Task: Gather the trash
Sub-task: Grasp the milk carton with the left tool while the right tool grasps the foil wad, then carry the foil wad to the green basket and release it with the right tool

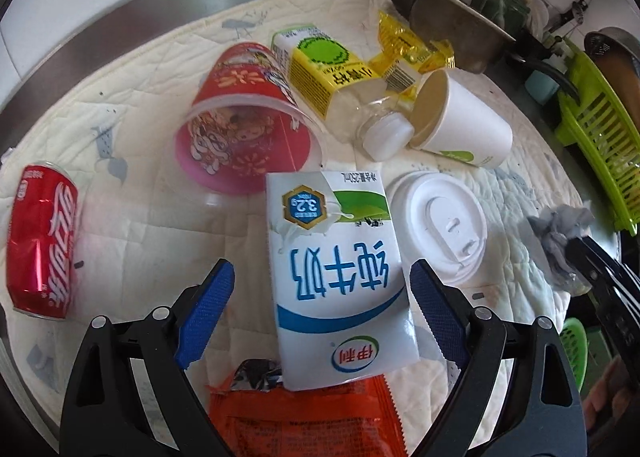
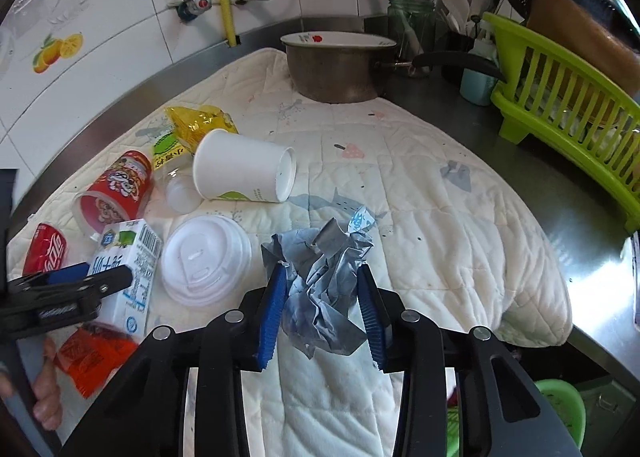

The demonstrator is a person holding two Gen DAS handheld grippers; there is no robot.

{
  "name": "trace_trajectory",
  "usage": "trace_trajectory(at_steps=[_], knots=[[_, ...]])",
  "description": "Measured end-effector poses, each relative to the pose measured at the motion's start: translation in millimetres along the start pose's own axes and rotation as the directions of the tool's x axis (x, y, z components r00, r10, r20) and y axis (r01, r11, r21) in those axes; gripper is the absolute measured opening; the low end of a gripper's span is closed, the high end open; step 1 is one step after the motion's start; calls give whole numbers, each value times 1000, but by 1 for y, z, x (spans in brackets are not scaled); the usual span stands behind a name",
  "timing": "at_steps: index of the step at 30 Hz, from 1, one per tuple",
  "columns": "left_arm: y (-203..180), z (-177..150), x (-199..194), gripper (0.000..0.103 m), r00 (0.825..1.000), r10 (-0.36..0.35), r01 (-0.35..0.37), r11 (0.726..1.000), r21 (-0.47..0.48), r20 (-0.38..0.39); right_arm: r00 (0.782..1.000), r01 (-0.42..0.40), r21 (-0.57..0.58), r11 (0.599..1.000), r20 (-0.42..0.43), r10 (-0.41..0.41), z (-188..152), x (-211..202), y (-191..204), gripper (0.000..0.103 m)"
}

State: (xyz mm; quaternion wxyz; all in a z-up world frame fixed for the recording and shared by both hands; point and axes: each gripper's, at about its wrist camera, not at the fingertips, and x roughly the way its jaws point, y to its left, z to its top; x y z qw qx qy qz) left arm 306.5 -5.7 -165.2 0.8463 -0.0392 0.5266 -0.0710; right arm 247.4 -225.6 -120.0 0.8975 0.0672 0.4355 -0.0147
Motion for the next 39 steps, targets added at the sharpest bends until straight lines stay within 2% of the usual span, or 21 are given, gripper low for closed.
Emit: trace_trajectory(at_steps=[4, 5, 6, 7, 11, 17, 25, 29, 32, 39], knots=[[-5, 1, 9, 85, 1000, 12, -12, 1000, 5, -14, 1000, -13, 8, 1000, 20, 13, -11, -24, -6, 35], [-5, 1, 11, 81, 1000, 13, -13, 1000, 5, -18, 1000, -11, 6, 1000, 26, 11, -14, -29, -7, 35], [-5, 0, 13, 72, 1000, 6, -6, 1000, 2, -27, 999, -7, 3, 1000, 32, 7, -19, -36, -9, 35], [-5, 0, 15, 70, 999, -4, 4, 1000, -4, -35, 999, -7, 5, 1000, 38, 7, -23, -42, -11, 35], [-5, -2, 10, 69, 1000, -16, 16, 1000, -11, -15, 999, -11, 17, 1000, 48, 10, -39, -64, -21, 34], [-6, -11, -17, 68, 998, -48, 49, 999, -15, 39, 998, 1, 34, 999, 62, -3, -67, -97, -40, 34], [-17, -24, -76, 67, 987, -95, 95, 995, 2, 132, 992, 95, 64, 993, 81, -100, -111, -139, -73, 34], [-35, -35, -109, 67, 974, -140, 136, 990, 34, 179, 988, 144, 104, 984, 43, -149, -139, -148, -98, 36], [-58, -47, -129, 67, 964, -180, 168, 983, 78, 194, 983, 179, 138, 974, 10, -182, -161, -152, -118, 42], [-123, -76, -147, 67, 938, -312, 281, 940, 194, 151, 977, 207, 181, 961, 19, -214, -186, -174, -143, 57]])
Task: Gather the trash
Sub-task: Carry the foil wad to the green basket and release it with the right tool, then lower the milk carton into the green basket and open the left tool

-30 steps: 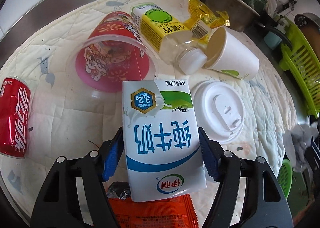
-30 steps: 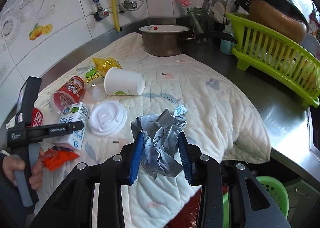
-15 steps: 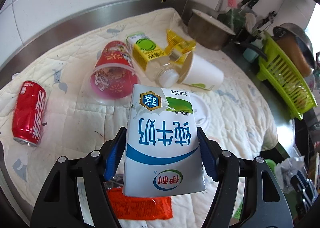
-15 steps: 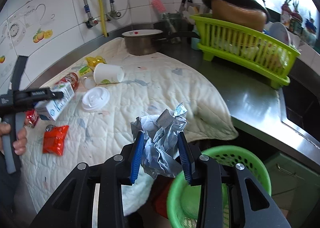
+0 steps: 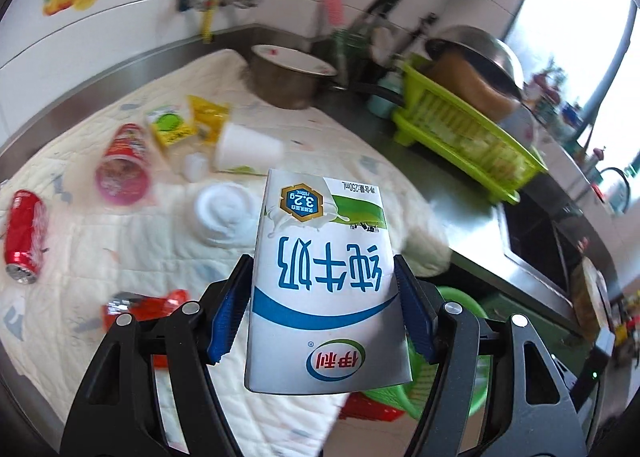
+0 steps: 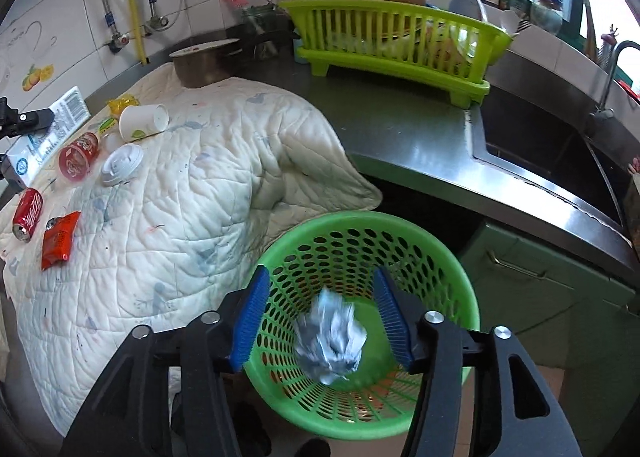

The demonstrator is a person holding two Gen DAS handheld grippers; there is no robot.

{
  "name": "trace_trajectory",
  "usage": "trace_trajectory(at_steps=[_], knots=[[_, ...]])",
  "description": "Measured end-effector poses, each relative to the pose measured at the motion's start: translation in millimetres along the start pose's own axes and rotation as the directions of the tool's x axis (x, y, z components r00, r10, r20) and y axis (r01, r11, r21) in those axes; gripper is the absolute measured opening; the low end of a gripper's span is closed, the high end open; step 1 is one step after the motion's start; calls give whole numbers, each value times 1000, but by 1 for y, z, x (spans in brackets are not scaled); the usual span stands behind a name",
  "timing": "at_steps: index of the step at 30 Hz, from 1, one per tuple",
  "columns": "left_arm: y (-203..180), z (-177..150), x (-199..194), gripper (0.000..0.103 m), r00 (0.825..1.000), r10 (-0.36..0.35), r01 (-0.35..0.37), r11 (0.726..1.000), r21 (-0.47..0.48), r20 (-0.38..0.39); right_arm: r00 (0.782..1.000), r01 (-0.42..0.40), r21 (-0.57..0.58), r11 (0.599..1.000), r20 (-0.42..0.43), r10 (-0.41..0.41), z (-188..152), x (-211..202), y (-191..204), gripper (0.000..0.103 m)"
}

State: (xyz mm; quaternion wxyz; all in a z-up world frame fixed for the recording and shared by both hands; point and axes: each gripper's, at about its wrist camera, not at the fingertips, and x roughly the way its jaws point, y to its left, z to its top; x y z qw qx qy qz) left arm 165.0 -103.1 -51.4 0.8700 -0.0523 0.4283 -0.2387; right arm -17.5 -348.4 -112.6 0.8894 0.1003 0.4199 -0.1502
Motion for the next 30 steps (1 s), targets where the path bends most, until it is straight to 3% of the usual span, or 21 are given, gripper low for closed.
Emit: trace_trajectory(at_steps=[6, 14, 22, 26, 30], knots=[[-72, -24, 23, 67, 991, -105, 112, 989, 100, -79, 997, 39, 18, 999, 61, -40, -6, -33, -22, 64], [-155, -70, 71, 68, 956, -185, 233, 951, 202, -229, 991, 64, 61, 996, 116, -70, -19, -70, -50, 70], [-189, -105, 110, 69, 927, -176, 257, 941, 221, -331, 987, 78, 83, 993, 137, -89, -29, -88, -66, 71], [-193, -114, 114, 79, 922, -173, 258, 941, 217, -345, 986, 76, 85, 993, 138, -88, -32, -91, -69, 71], [-186, -114, 105, 80, 925, -183, 263, 941, 212, -334, 986, 64, 76, 995, 146, -75, -31, -92, -66, 72]])
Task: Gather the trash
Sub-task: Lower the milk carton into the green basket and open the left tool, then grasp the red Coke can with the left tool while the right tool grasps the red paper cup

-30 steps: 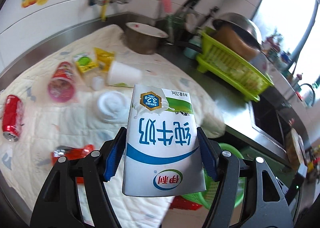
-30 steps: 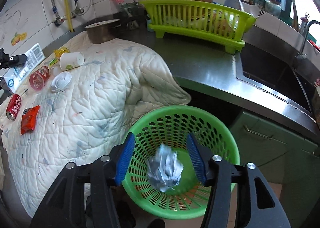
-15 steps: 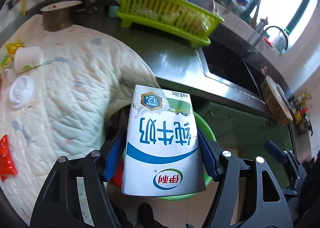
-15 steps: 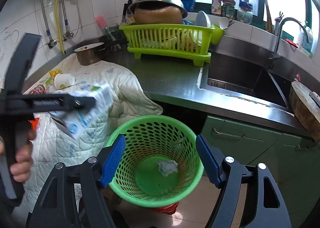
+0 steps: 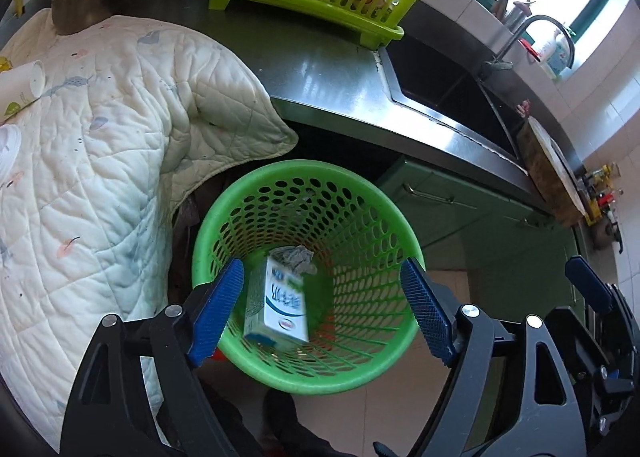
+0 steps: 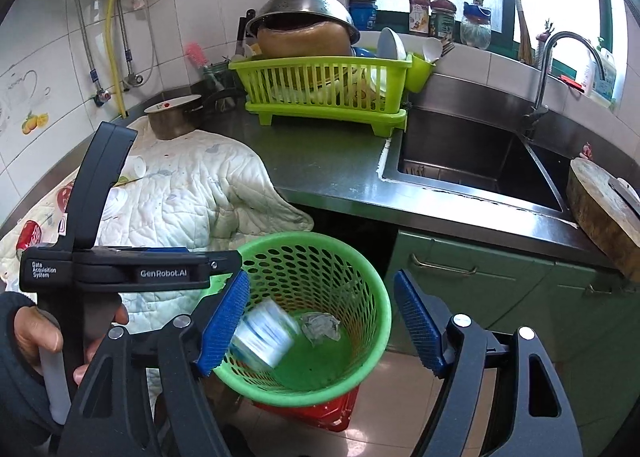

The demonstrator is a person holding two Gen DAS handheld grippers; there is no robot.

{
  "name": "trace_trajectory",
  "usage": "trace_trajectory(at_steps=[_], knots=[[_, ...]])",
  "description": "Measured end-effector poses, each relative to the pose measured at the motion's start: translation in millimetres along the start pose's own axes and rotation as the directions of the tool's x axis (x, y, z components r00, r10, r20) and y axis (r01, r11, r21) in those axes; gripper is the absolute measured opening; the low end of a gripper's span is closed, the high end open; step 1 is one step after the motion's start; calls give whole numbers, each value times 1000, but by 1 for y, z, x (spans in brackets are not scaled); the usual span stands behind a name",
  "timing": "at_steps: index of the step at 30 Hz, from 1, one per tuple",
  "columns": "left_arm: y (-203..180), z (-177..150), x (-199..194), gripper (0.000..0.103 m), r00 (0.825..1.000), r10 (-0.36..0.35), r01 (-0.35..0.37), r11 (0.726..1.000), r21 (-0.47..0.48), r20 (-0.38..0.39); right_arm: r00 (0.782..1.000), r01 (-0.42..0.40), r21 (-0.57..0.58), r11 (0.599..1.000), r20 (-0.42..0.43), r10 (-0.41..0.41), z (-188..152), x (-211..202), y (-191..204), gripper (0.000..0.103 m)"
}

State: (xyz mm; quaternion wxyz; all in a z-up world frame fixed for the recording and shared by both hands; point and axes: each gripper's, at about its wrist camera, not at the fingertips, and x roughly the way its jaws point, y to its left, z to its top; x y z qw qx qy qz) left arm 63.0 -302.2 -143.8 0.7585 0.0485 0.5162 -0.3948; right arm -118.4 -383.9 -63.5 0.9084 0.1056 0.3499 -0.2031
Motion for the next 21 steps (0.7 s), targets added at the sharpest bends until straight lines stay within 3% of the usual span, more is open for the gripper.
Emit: trace_trajectory(at_steps=[5, 11, 18, 21], knots=[[17, -3, -26, 80, 998, 25, -23, 999, -32, 52, 999, -40, -24, 999, 12, 40, 4, 1, 15, 74], [59, -14, -78, 80, 981, 120, -104, 989, -109, 149, 993, -115, -88, 989, 4, 116, 14, 12, 50, 75], [126, -33, -134, 80, 939, 266, -208, 943, -259, 217, 973, -230, -185, 956, -23, 230, 24, 29, 107, 76], [159, -42, -159, 80, 910, 345, -258, 906, -336, 231, 962, -272, -220, 937, -34, 271, 28, 35, 131, 76]])
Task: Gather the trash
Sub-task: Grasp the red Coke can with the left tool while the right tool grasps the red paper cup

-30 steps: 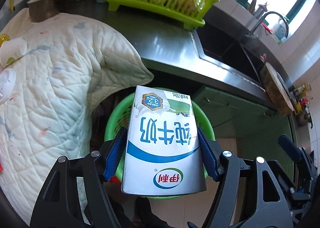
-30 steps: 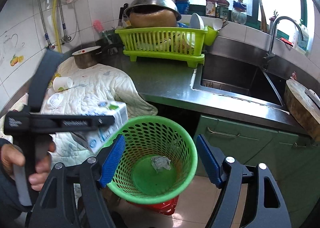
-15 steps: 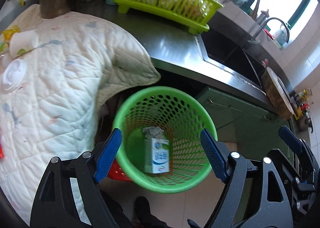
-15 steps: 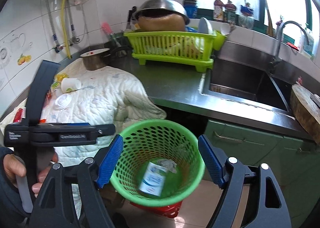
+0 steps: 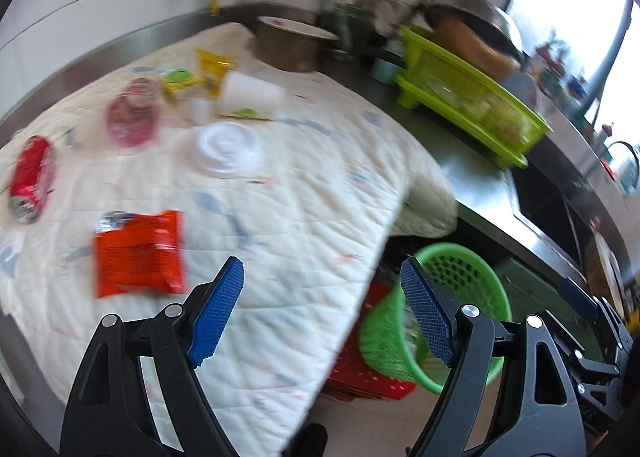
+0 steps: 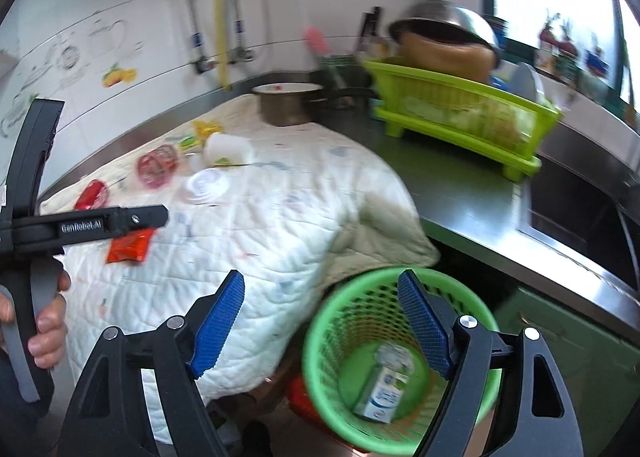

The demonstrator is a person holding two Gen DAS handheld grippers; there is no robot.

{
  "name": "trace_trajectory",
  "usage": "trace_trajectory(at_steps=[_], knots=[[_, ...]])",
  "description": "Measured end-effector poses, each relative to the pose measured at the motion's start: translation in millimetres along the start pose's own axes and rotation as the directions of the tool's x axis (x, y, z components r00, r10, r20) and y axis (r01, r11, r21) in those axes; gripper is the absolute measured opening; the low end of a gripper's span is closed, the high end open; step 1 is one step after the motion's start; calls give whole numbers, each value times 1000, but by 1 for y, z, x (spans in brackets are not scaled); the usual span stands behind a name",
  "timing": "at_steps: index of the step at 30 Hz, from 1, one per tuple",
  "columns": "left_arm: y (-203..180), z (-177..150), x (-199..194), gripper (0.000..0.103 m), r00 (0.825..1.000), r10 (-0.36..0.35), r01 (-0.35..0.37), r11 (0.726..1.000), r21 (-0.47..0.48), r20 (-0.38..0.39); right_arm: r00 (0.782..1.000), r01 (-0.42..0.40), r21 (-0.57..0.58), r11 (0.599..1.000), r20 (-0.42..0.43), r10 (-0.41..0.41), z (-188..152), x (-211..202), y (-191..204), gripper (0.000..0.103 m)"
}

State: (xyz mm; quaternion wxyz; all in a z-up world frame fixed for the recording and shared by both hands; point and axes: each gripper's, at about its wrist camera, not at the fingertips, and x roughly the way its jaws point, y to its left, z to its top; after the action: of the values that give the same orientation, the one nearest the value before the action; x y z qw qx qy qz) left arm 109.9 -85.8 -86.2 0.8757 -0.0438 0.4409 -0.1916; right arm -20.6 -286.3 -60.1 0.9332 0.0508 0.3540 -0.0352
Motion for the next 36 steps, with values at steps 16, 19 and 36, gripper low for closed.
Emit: trace_trajectory(at_steps=[16, 19, 36], knots=[[222, 65, -19, 80, 855, 519, -499, 828, -256, 12, 980, -195, -146, 970, -55, 189, 43, 67, 104, 80], [251, 72, -9, 80, 850, 526, -510, 813, -279, -22, 975, -220, -165, 961, -67, 212, 53, 81, 122, 80], [304, 91, 44, 84, 895, 432, -446, 857, -257, -114, 914, -400, -221, 890, -176, 367, 173, 187, 244, 80]])
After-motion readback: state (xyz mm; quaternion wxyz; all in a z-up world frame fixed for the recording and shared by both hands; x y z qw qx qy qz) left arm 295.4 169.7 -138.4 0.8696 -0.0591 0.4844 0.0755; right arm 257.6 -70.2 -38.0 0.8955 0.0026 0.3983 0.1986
